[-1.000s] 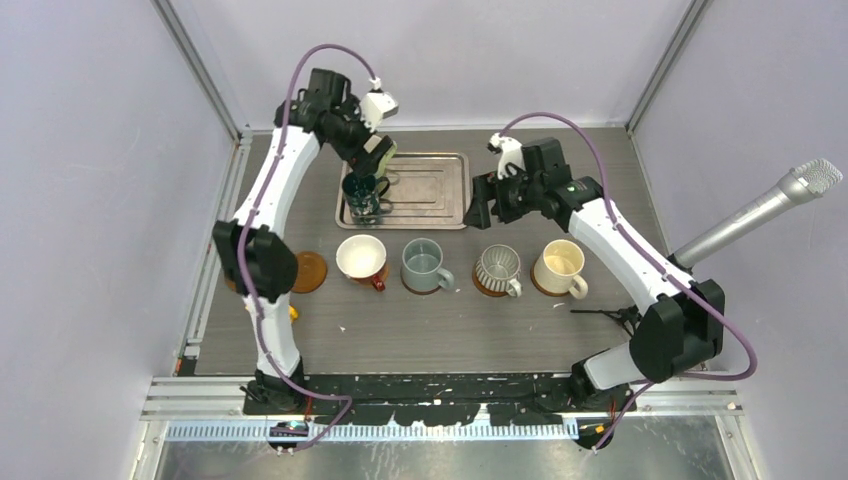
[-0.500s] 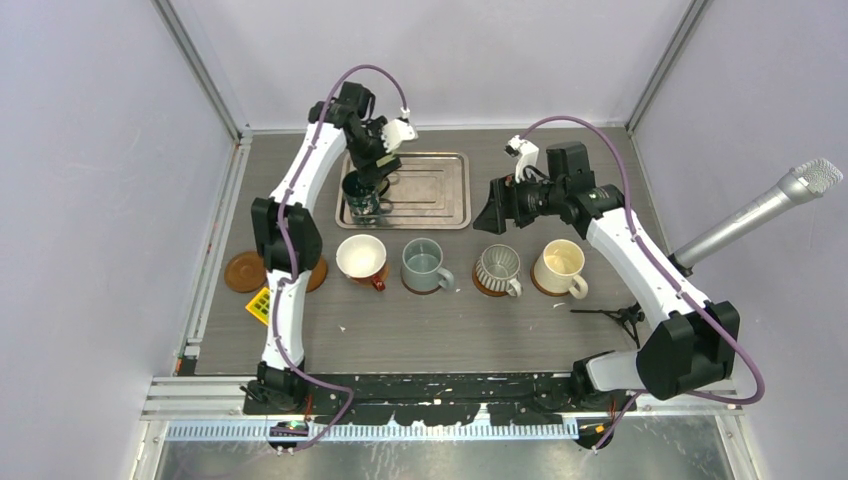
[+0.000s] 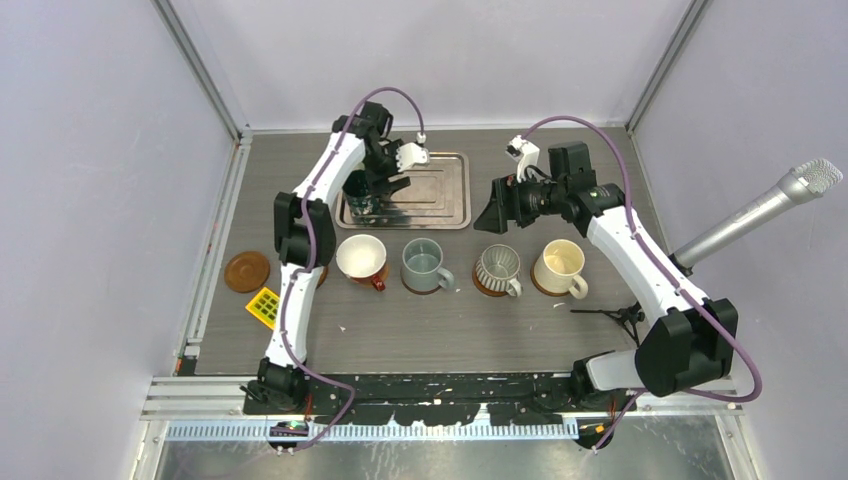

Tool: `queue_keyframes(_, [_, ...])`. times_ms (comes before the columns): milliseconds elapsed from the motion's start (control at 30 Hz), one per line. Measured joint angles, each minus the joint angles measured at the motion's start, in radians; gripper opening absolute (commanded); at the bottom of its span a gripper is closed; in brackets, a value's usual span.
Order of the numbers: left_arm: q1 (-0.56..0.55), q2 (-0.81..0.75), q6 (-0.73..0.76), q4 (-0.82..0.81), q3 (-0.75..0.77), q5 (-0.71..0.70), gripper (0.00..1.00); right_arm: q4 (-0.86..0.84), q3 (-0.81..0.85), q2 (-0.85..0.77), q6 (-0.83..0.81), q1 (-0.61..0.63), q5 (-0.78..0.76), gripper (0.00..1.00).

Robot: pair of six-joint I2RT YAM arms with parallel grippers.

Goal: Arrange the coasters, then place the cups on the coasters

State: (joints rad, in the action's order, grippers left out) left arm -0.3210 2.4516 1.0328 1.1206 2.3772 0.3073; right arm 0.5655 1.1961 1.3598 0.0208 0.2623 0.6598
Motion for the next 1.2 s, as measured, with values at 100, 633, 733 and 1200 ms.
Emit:
queue_keyframes(100, [-0.001,0.001,0.026,0.008,0.000,-0.002,0.63,0.000,0.000,0.004,0.000,-0.005,0.005,0.83])
queue_keyframes(633, [-0.010,0.001,0.170,0.071,-0.027,-0.087,0.33,0.001,0.000,0.022,0.008,-0.016,0.035,0.83])
queue_keyframes(733, [-0.014,0.001,0.199,0.080,-0.027,-0.097,0.23,0.001,0.000,0.026,0.008,-0.016,0.035,0.83])
queue_keyframes(1200, [-0.042,-0.075,0.375,0.128,-0.143,-0.140,0.00,0.001,0.000,0.029,0.009,-0.023,0.047,0.83])
